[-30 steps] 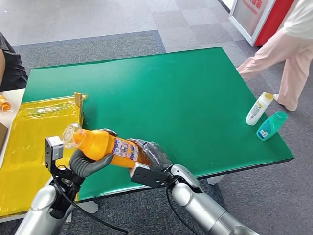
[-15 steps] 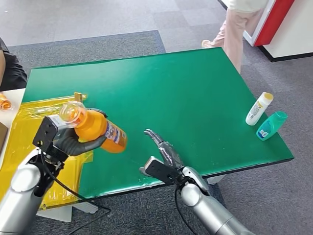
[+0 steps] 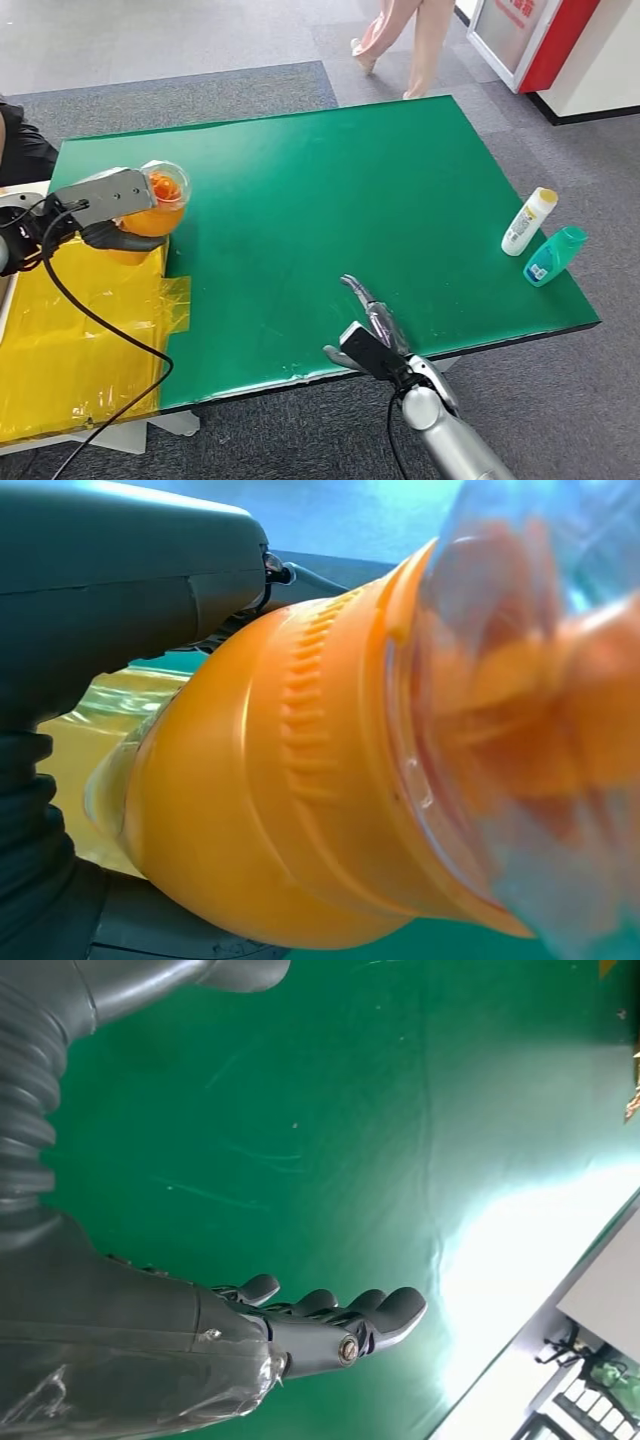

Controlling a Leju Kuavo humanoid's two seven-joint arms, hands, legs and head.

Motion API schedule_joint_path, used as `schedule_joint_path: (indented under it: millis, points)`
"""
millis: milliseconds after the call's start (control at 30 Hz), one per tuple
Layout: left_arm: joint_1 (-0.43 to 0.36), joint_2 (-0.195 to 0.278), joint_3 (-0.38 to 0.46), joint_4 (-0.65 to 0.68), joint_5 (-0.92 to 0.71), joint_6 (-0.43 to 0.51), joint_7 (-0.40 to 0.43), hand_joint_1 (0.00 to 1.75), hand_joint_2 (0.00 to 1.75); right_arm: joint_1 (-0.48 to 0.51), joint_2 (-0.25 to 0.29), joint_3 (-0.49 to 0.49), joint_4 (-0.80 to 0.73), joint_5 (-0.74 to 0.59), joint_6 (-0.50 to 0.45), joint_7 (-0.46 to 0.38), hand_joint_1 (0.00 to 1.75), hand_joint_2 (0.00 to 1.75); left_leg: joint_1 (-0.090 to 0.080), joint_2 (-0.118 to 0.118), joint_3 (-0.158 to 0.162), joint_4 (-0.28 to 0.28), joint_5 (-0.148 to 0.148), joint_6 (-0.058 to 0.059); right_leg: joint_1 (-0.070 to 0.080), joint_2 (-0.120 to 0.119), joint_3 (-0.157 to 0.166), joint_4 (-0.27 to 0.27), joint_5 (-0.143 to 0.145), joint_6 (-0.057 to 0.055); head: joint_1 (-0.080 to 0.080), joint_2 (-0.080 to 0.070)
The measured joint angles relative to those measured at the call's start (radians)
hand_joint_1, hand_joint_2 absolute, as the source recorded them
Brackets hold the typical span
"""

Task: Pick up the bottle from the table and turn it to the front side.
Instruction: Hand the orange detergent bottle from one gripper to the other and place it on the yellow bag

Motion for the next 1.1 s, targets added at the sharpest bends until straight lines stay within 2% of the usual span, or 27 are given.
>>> schedule_joint_path:
  millis: [233,500,700,833,933,1033,1067,1100]
  points:
    - [-0.042,0.063,-0.162,0.041,-0.044,-0.026,0.013,1.75,1.75,0.014,0.001,-0.016,0.0,0.0,0.006,0.0,0.0,1.75,0.0,0.0,-0.001,0.0,0.0,0.0,0.0,0.0,0.0,0.0,0.0,0.0,0.0,0.0]
    - [-0.018,0.143,-0.294,0.058,-0.108,-0.001,0.016,1.75,1.75,0.008,0.016,-0.015,0.004,0.002,0.02,0.01,0.0,1.75,0.0,0.001,-0.001,0.0,0.0,-0.001,0.001,0.0,-0.001,0.0,0.0,0.0,0.0,0.0]
    - [0.054,0.189,-0.335,0.077,-0.168,0.074,0.001,1.75,1.75,0.005,0.026,-0.015,0.016,-0.001,0.024,0.012,0.0,1.75,0.0,0.001,-0.002,0.0,0.0,-0.001,0.0,0.0,-0.002,0.0,0.0,0.0,0.0,0.0]
    - [0.13,0.186,-0.331,0.108,-0.23,0.132,-0.005,1.75,1.75,-0.003,0.034,-0.014,0.025,0.0,0.027,0.02,0.0,1.75,0.0,0.001,-0.002,0.0,0.0,-0.001,0.0,0.0,-0.002,0.0,0.0,0.0,0.0,0.0]
    - [0.176,0.166,-0.312,0.151,-0.272,0.176,-0.021,1.75,1.75,-0.006,0.037,-0.012,0.035,0.002,0.027,0.014,0.0,1.75,0.0,0.001,-0.002,0.0,0.0,-0.001,0.0,0.0,-0.002,0.0,0.0,0.0,0.0,0.0]
    - [0.199,0.129,-0.291,0.195,-0.299,0.197,-0.024,1.38,1.75,-0.017,0.042,-0.01,0.043,0.005,0.028,0.012,0.0,1.75,0.0,0.0,-0.003,0.0,0.0,-0.001,0.0,0.0,-0.002,0.0,0.0,0.0,0.0,0.0]
    - [0.204,0.116,-0.284,0.208,-0.308,0.203,-0.024,0.96,1.75,-0.02,0.044,-0.009,0.045,0.006,0.029,0.012,0.0,1.75,0.0,0.0,-0.003,0.0,0.001,-0.001,0.0,0.0,-0.002,0.0,0.0,0.0,0.0,0.0]
    - [0.208,0.103,-0.275,0.221,-0.316,0.211,-0.024,0.65,1.75,-0.021,0.045,-0.009,0.047,0.007,0.031,0.012,0.0,1.75,0.0,0.0,-0.003,0.0,0.001,-0.001,0.0,0.0,-0.002,0.0,0.0,0.0,0.0,0.0]
